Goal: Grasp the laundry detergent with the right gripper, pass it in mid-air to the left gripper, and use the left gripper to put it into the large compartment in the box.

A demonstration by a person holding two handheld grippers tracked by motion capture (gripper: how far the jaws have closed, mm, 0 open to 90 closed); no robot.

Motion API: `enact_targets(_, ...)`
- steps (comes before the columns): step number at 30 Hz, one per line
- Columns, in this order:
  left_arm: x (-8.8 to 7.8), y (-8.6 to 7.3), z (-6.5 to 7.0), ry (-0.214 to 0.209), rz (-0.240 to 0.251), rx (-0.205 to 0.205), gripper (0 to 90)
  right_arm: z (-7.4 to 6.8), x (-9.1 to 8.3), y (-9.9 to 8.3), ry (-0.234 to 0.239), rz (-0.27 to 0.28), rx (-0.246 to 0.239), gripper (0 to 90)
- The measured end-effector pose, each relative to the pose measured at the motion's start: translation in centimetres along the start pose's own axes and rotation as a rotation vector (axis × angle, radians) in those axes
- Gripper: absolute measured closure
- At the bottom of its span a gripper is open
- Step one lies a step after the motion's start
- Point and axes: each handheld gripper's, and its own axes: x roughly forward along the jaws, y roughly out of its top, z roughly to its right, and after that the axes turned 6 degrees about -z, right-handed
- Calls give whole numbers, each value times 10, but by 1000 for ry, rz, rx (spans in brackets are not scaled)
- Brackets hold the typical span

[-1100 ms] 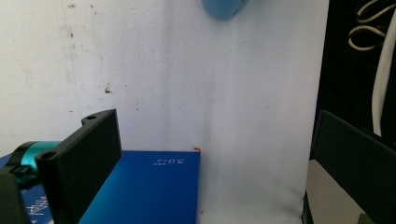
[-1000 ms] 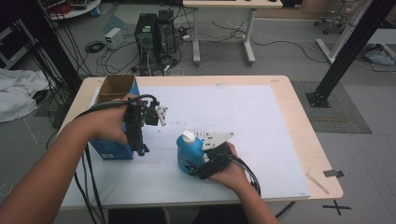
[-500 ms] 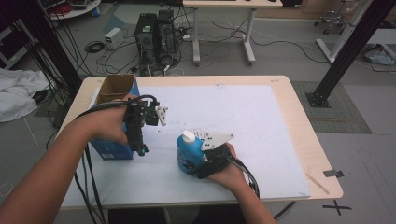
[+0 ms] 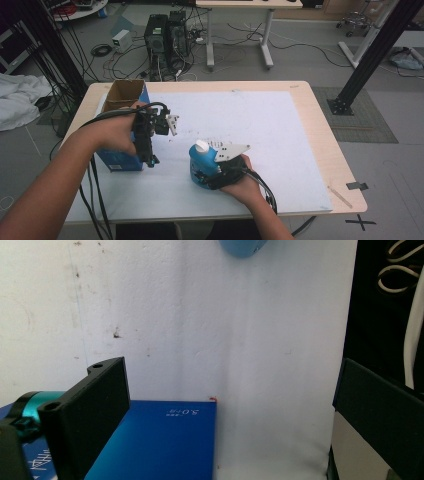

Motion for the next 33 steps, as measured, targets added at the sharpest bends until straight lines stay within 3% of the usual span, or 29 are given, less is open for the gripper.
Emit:
enact_targets(9,0,0,0,0,-4,0,18,-2,-1,0,28,11,-31,400)
enact_targets(33,0,2,1,0,-8,1,18,-3,-4,-4,17,59,-28,458)
